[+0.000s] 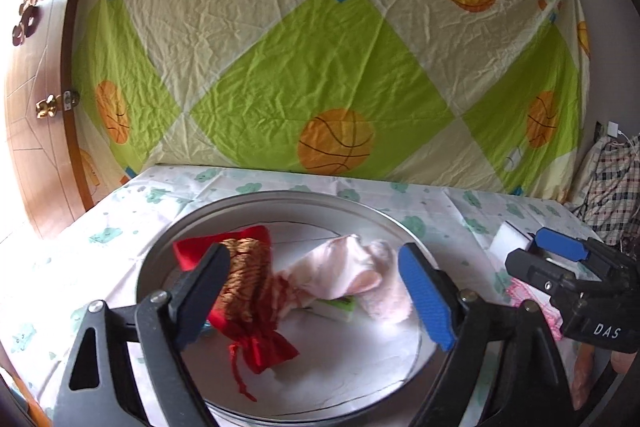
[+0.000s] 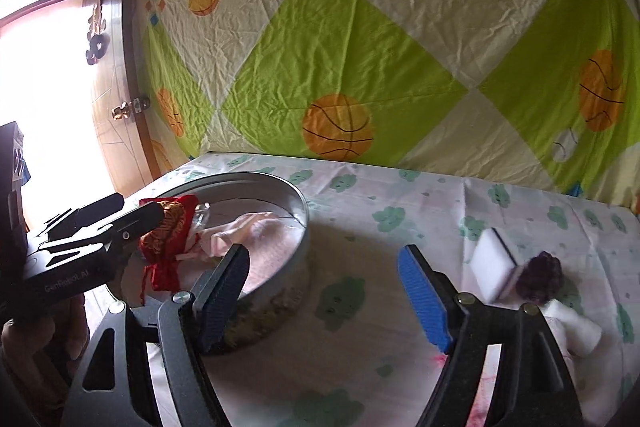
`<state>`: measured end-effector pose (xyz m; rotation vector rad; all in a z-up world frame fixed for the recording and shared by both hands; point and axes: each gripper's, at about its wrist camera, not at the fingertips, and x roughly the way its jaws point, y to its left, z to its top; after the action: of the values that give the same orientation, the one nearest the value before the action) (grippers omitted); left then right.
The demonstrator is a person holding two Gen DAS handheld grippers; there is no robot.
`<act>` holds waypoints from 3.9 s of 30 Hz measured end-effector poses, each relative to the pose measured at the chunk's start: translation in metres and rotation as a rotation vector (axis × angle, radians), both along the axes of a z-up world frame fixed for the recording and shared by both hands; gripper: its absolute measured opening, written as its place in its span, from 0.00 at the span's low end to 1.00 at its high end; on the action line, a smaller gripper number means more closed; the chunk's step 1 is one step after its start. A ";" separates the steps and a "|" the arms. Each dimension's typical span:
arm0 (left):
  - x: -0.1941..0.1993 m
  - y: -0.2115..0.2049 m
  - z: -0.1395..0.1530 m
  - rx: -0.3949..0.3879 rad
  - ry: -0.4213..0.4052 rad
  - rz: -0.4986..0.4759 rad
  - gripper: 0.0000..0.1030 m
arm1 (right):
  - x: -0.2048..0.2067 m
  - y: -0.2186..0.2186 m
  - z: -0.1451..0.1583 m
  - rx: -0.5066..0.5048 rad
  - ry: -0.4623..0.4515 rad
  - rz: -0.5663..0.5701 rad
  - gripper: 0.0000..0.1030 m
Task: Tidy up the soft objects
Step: 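Grasp the white pink-edged towel with the left tool, then close the right tool on the white rolled cloth, then lift the towel with the left tool while the right tool lifts the rolled cloth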
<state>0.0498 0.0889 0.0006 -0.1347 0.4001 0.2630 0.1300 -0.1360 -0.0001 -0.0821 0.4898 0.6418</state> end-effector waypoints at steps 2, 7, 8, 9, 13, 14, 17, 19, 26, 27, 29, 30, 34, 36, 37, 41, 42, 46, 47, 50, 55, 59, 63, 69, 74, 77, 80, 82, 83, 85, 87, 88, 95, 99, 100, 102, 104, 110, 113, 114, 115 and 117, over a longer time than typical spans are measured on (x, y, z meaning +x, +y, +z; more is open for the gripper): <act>0.004 -0.020 0.001 0.003 0.004 -0.041 0.92 | 0.000 -0.023 0.000 0.001 0.001 -0.039 0.77; 0.018 -0.073 -0.002 0.020 0.031 -0.146 0.93 | -0.002 -0.078 0.000 0.022 0.003 -0.130 0.77; 0.022 -0.084 -0.004 0.023 0.041 -0.170 0.94 | -0.002 -0.090 -0.001 0.025 0.002 -0.154 0.77; 0.026 -0.096 -0.005 0.026 0.050 -0.196 0.94 | -0.002 -0.100 -0.001 0.028 0.002 -0.176 0.77; 0.039 -0.138 -0.012 0.035 0.086 -0.284 0.95 | 0.001 -0.144 -0.004 0.047 0.013 -0.276 0.77; 0.042 -0.150 -0.014 0.038 0.097 -0.309 0.95 | 0.001 -0.154 -0.004 0.046 0.009 -0.306 0.77; 0.052 -0.181 -0.018 0.051 0.127 -0.371 0.96 | 0.001 -0.179 -0.005 0.047 0.005 -0.375 0.77; 0.059 -0.201 -0.021 0.061 0.142 -0.412 0.96 | 0.001 -0.193 -0.005 0.052 0.006 -0.411 0.77; 0.078 -0.269 -0.035 0.128 0.209 -0.536 0.96 | 0.004 -0.229 -0.010 0.085 0.015 -0.488 0.77; 0.082 -0.275 -0.038 0.137 0.224 -0.548 0.96 | 0.003 -0.233 -0.011 0.091 0.017 -0.496 0.78; 0.090 -0.287 -0.043 0.153 0.256 -0.558 0.96 | 0.004 -0.239 -0.013 0.101 0.023 -0.506 0.79; 0.093 -0.292 -0.046 0.156 0.276 -0.565 0.96 | 0.004 -0.241 -0.014 0.104 0.025 -0.509 0.80; 0.106 -0.306 -0.057 0.155 0.350 -0.584 0.96 | 0.006 -0.245 -0.016 0.121 0.035 -0.513 0.81; 0.110 -0.309 -0.062 0.161 0.372 -0.587 0.94 | 0.007 -0.244 -0.018 0.122 0.039 -0.508 0.81; 0.111 -0.309 -0.064 0.165 0.380 -0.582 0.88 | 0.008 -0.243 -0.018 0.122 0.040 -0.504 0.81; 0.121 -0.299 -0.071 0.104 0.433 -0.576 0.59 | 0.012 -0.239 -0.020 0.123 0.046 -0.493 0.81; 0.122 -0.294 -0.072 0.079 0.442 -0.579 0.49 | 0.013 -0.238 -0.021 0.123 0.049 -0.490 0.81; 0.122 -0.279 -0.072 0.040 0.433 -0.575 0.25 | 0.022 -0.231 -0.024 0.108 0.069 -0.474 0.81; 0.122 -0.276 -0.071 0.042 0.429 -0.573 0.24 | 0.025 -0.228 -0.025 0.099 0.075 -0.467 0.81; 0.119 -0.265 -0.068 0.035 0.406 -0.574 0.23 | 0.034 -0.217 -0.027 0.063 0.086 -0.448 0.81; 0.114 -0.237 -0.061 0.041 0.342 -0.503 0.23 | 0.050 -0.197 -0.033 -0.004 0.101 -0.413 0.81; 0.113 -0.216 -0.059 0.011 0.325 -0.464 0.23 | 0.063 -0.178 -0.037 -0.078 0.111 -0.364 0.81; 0.111 -0.207 -0.058 -0.004 0.304 -0.451 0.23 | 0.080 -0.169 -0.044 -0.118 0.165 -0.320 0.81; 0.112 -0.188 -0.057 -0.080 0.280 -0.416 0.23 | 0.097 -0.163 -0.055 -0.151 0.243 -0.291 0.81; 0.118 -0.191 -0.055 -0.024 0.275 -0.385 0.23 | 0.107 -0.157 -0.061 -0.198 0.274 -0.261 0.81; 0.119 -0.193 -0.056 -0.021 0.283 -0.396 0.23 | 0.111 -0.156 -0.064 -0.206 0.295 -0.248 0.81; 0.122 -0.189 -0.058 -0.049 0.292 -0.405 0.23 | 0.109 -0.155 -0.064 -0.223 0.289 -0.258 0.67; 0.123 -0.187 -0.059 -0.069 0.298 -0.407 0.23 | 0.107 -0.157 -0.064 -0.233 0.285 -0.267 0.61; 0.124 -0.185 -0.060 -0.080 0.299 -0.408 0.23 | 0.106 -0.158 -0.064 -0.228 0.286 -0.263 0.60; 0.123 -0.184 -0.060 -0.090 0.296 -0.410 0.23 | 0.106 -0.160 -0.064 -0.224 0.289 -0.260 0.59; 0.122 -0.186 -0.060 -0.083 0.293 -0.414 0.23 | 0.108 -0.159 -0.064 -0.233 0.290 -0.259 0.60; 0.122 -0.186 -0.059 -0.079 0.290 -0.416 0.23 | 0.109 -0.158 -0.065 -0.235 0.291 -0.258 0.61; 0.119 -0.187 -0.057 -0.073 0.274 -0.426 0.23 | 0.115 -0.158 -0.069 -0.283 0.296 -0.284 0.56; 0.116 -0.187 -0.055 -0.075 0.255 -0.427 0.23 | 0.110 -0.169 -0.066 -0.189 0.317 -0.285 0.46; 0.115 -0.187 -0.054 -0.073 0.248 -0.426 0.23 | 0.108 -0.170 -0.066 -0.167 0.321 -0.283 0.45; 0.111 -0.187 -0.052 -0.066 0.230 -0.426 0.23 | 0.103 -0.170 -0.064 -0.133 0.321 -0.280 0.42; 0.108 -0.188 -0.050 -0.056 0.212 -0.423 0.23 | 0.098 -0.168 -0.062 -0.108 0.317 -0.273 0.41; 0.104 -0.186 -0.047 -0.051 0.188 -0.417 0.23 | 0.080 -0.159 -0.057 -0.043 0.288 -0.263 0.40; 0.103 -0.184 -0.046 -0.060 0.183 -0.412 0.23 | 0.073 -0.154 -0.053 -0.013 0.265 -0.267 0.40; 0.102 -0.183 -0.046 -0.060 0.182 -0.414 0.23 | 0.070 -0.153 -0.052 -0.002 0.257 -0.268 0.40; 0.102 -0.183 -0.046 -0.061 0.180 -0.413 0.23 | 0.069 -0.151 -0.052 0.010 0.257 -0.262 0.40; 0.100 -0.181 -0.045 -0.064 0.171 -0.409 0.23 | 0.066 -0.146 -0.050 0.016 0.246 -0.261 0.40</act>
<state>0.1495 -0.0920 -0.0448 -0.0902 0.5949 -0.1433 0.1955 -0.2817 -0.0501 0.0764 0.7189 0.4010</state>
